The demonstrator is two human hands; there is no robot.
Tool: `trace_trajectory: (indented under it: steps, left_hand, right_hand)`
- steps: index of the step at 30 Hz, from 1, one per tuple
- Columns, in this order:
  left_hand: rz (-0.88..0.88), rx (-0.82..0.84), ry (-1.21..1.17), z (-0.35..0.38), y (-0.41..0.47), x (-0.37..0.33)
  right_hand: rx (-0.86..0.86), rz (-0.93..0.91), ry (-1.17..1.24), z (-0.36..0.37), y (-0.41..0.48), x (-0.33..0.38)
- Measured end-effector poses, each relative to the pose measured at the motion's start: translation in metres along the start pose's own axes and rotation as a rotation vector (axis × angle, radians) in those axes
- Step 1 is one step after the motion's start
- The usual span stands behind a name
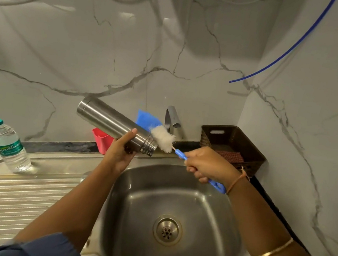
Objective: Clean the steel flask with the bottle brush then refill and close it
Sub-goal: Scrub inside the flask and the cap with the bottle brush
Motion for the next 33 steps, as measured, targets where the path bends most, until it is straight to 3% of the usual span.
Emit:
trace_trajectory:
  steps: [4,10,14,21,27,33]
  left_hand:
    - [-0.105,-0.01,-0.291,0.01,-0.004,0.0]
    - [-0.056,-0.11,-0.302,0.019,-0.005,0.004]
    - [0.007,-0.154,-0.41,0.022,-0.002,-0.006]
    - [-0.041,-0.054,-0.29,0.037,-0.018,0.011]
    - [0.048,-0.144,-0.224,0.014,-0.003,-0.001]
    - [-0.032,-0.037,-0.082,0.013,-0.014,0.018]
  right_hand:
    - [0.145,0.154,0.514,0.001,0.005,-0.029]
    - [0.209,0.226,0.84,0.029,-0.003,-0.045]
    - [0.274,0.253,0.924,0.04,-0.023,-0.041]
    - [0.226,0.326,1.193,0.047,-0.009,-0.032]
    - [0.285,0.377,1.173,0.058,-0.027,-0.036]
    - [0.182,0.435,1.243,0.064,-0.004,-0.04]
Point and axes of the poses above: each hand's wrist, its own y-axis towards the middle knuckle, its own z-axis out of the palm, x = y × z, the point moved 3 cm from there along y, towards the middle knuckle, and after that the axes turned 6 degrees about -x, right-handed, at the moved point
